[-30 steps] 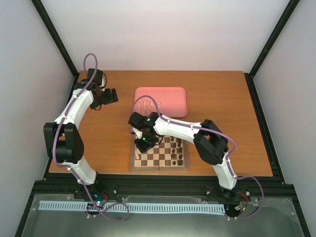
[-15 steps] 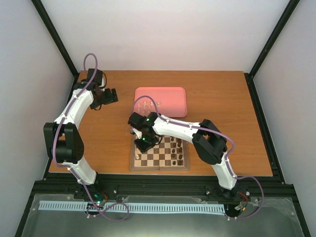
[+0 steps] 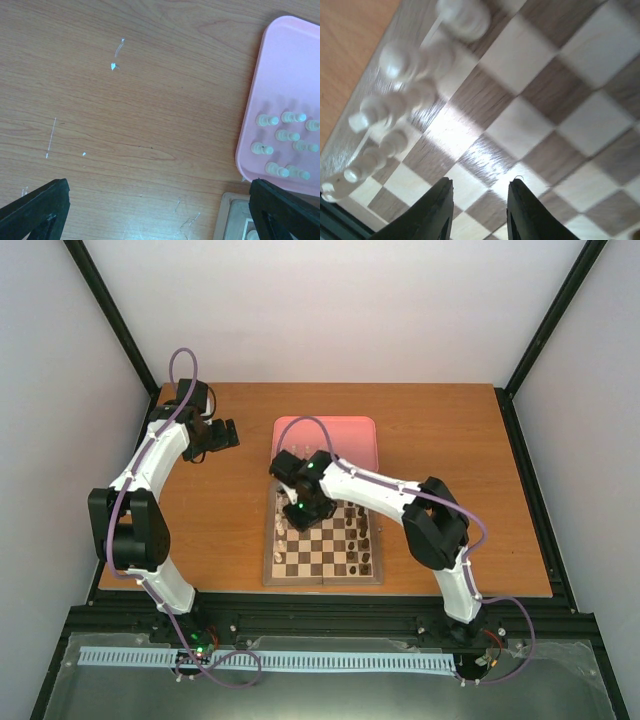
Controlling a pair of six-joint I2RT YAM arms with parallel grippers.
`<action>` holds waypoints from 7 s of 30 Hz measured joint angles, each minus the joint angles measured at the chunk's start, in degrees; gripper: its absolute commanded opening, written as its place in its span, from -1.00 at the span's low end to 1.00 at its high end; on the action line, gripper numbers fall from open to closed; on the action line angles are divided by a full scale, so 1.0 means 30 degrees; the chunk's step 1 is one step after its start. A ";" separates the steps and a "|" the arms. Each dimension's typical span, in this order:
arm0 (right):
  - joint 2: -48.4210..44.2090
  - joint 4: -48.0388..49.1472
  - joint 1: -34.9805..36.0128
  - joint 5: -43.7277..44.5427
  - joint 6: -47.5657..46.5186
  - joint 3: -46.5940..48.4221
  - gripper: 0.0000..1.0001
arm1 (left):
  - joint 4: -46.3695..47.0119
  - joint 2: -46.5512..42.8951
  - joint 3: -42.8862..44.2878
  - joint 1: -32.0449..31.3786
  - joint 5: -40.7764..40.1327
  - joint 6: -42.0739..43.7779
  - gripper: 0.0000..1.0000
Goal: Set up the chess pieces on the board
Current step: Adjust the chess piece on the chessboard, then pick up the chess piece from the storage box, then place the chess piece on the chessboard, then pick up the chess piece from the storage box.
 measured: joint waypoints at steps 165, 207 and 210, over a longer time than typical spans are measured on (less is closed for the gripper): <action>-0.1093 0.4787 0.6674 0.5064 0.0415 -0.2958 -0.93 | 0.3024 -0.2958 -0.5617 -0.0765 0.1035 -0.0758 1.00; -0.1858 0.1676 0.6360 0.5639 -0.0605 -0.0466 0.01 | 0.3002 -0.2280 -0.5603 -0.0765 0.0969 -0.0627 0.99; -0.2565 0.0437 0.6237 0.6120 -0.0561 0.1231 0.03 | 0.2936 -0.2280 -0.5523 -0.0765 0.0933 -0.0627 0.99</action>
